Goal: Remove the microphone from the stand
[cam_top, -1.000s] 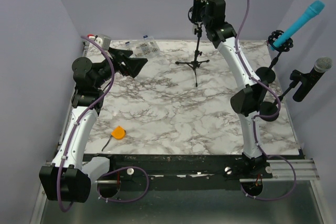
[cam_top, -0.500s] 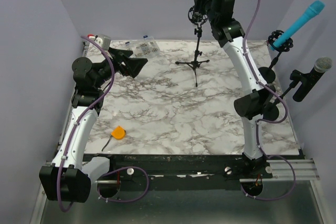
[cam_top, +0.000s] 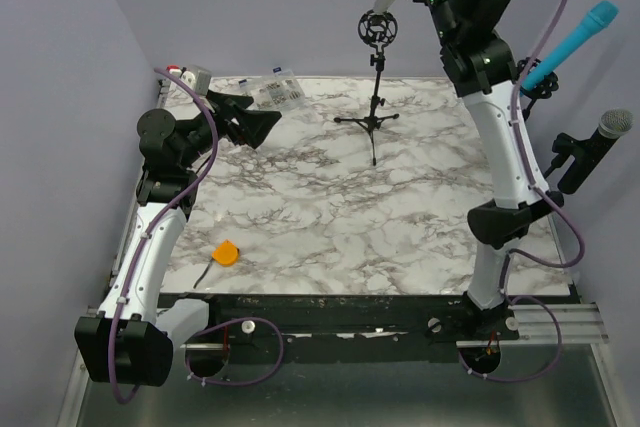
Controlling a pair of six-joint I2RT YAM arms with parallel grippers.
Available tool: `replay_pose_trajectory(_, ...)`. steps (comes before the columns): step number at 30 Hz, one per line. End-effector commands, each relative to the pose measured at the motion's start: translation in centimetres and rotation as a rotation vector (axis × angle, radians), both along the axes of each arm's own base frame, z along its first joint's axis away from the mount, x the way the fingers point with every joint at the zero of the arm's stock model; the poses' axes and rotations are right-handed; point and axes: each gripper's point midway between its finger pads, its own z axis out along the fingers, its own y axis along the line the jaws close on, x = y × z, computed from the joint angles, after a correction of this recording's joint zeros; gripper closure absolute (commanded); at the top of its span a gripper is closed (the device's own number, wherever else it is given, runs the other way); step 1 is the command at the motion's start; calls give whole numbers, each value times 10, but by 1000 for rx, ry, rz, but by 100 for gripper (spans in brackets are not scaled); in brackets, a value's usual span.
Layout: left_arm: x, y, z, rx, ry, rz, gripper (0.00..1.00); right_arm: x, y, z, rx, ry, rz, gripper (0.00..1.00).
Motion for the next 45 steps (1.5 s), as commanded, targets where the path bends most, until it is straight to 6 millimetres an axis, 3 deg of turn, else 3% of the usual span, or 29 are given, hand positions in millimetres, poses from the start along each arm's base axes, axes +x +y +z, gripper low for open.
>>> replay_pose_trajectory(1,-7,-4,9,-5,-27,-32,1,-59,-8,51,92,-74,87,99)
replay_pose_trajectory(3,-7,-4,10,-6,-27,-30,2,-78,-4,52,118,-47,157,99)
replay_pose_trajectory(5,-7,-4,10,-4,-27,-32,1,-91,10,36,130,33,248,99)
replay_pose_trajectory(7,-8,-5,11,-2,-27,-39,1,-102,27,7,133,144,351,99)
replay_pose_trajectory(9,-10,-5,12,-5,-28,-44,1,-111,43,-35,127,278,438,99)
replay_pose_trajectory(15,-16,-14,17,-36,-21,-100,1,-173,70,-143,169,545,631,99)
replay_pose_trajectory(20,-23,-35,11,-6,6,-159,2,-212,64,-234,247,717,649,99)
replay_pose_trajectory(24,-35,-79,-13,88,66,-241,2,-225,59,-273,263,786,636,99)
replay_pose_trajectory(29,-70,-125,-39,226,30,-375,3,-228,50,-281,323,816,586,99)
replay_pose_trajectory(33,-96,-146,-60,352,-39,-498,5,-231,45,-268,397,822,648,99)
replay_pose_trajectory(36,-92,-150,-78,423,-7,-490,7,-234,44,-256,442,797,695,99)
replay_pose_trajectory(39,-79,-156,-97,487,68,-433,8,-244,55,-251,474,792,808,99)
replay_pose_trajectory(45,-67,-169,-125,590,116,-374,15,-246,63,-269,506,825,863,99)
